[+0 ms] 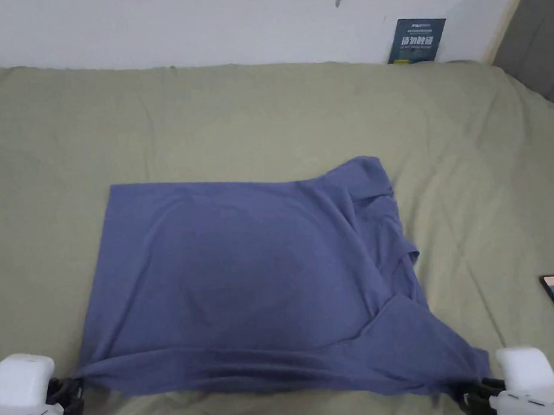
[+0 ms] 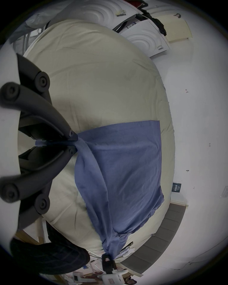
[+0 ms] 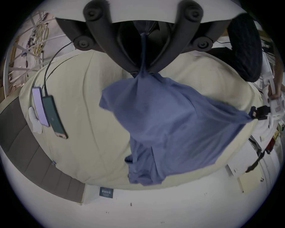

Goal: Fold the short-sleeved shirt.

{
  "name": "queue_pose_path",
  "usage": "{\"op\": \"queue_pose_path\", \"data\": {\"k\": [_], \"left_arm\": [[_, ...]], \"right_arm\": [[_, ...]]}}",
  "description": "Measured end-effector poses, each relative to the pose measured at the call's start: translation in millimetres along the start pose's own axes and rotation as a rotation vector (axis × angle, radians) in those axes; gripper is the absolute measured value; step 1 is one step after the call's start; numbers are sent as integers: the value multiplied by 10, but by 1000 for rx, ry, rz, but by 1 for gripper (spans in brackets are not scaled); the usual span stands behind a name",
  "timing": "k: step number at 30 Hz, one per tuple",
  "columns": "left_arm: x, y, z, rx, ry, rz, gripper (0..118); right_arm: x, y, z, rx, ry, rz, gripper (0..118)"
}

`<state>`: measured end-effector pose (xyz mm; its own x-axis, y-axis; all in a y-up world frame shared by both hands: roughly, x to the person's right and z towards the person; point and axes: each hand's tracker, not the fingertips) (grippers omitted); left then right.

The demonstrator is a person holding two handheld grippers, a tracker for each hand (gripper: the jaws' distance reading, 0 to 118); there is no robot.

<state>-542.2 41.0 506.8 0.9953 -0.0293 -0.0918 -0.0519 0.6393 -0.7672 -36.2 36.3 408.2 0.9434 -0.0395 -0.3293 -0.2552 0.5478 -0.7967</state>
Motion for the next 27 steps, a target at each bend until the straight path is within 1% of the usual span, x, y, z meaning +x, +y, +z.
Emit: {"op": "queue_pose_path", "data": {"k": [1, 2, 3, 6, 7, 9, 10, 11, 12, 13, 14, 15, 18, 20, 21, 22, 23, 24, 25, 26, 27], "left_arm": [[14, 62, 61, -1, -6, -4, 2], [-15, 160, 121, -2, -14, -14, 2], [-23, 261, 154, -1, -10, -22, 2], [-111, 598, 165, 8, -16, -30, 2], [-158, 740, 137, 19, -19, -30, 2], [-220, 1026, 15, 4, -20, -15, 2], [-275, 1176, -108, -10, -14, -10, 2], [-319, 1315, -213, -16, -17, -1, 2], [-364, 1449, -338, -39, -22, 29, 2], [-426, 1593, -493, -73, -45, 70, 2], [-462, 1725, -646, -89, -62, 114, 2], [-486, 1824, -809, -106, -59, 128, 2], [-481, 2021, -1288, -192, -28, 182, 2], [-507, 2075, -1568, -261, -10, 250, 2], [-528, 2085, -1653, -274, -6, 275, 2], [-570, 2087, -1760, -290, 23, 296, 2], [-559, 2081, -1777, -267, 30, 273, 3], [-545, 2068, -1747, -242, 30, 261, 11], [-532, 2057, -1669, -220, 21, 259, 48], [-542, 2048, -1545, -170, -3, 275, 63], [-535, 2003, -1394, -123, -3, 276, 79]], "right_arm": [[23, 79, 114, 26, 12, -5, 4], [61, 191, 239, 57, 46, -18, 4], [3, 402, 307, 70, 93, 24, 4], [65, 855, 439, 89, 122, 14, 4], [174, 1003, 335, 102, 149, -7, 4], [257, 1329, 224, 99, 176, -12, 4], [289, 1507, 128, 95, 178, -9, 4], [419, 1642, 15, 105, 129, -85, 4], [475, 1797, -123, 96, 131, -76, 4], [529, 1961, -285, 78, 128, -84, 4], [587, 2110, -480, 27, 136, -101, 4], [508, 2262, -602, 9, 106, -125, 4], [555, 2538, -1160, -72, 151, -221, 4], [509, 2630, -1445, -109, 134, -250, 5], [479, 2636, -1523, -130, 124, -246, 5], [440, 2627, -1598, -145, 115, -228, 8], [441, 2616, -1547, -161, 90, -188, 21], [400, 2586, -1540, -147, 55, -148, 57], [351, 2544, -1484, -98, 25, -113, 102], [300, 2497, -1391, -52, 7, -108, 102], [491, 2492, -1373, -16, 54, -117, 109]]}}
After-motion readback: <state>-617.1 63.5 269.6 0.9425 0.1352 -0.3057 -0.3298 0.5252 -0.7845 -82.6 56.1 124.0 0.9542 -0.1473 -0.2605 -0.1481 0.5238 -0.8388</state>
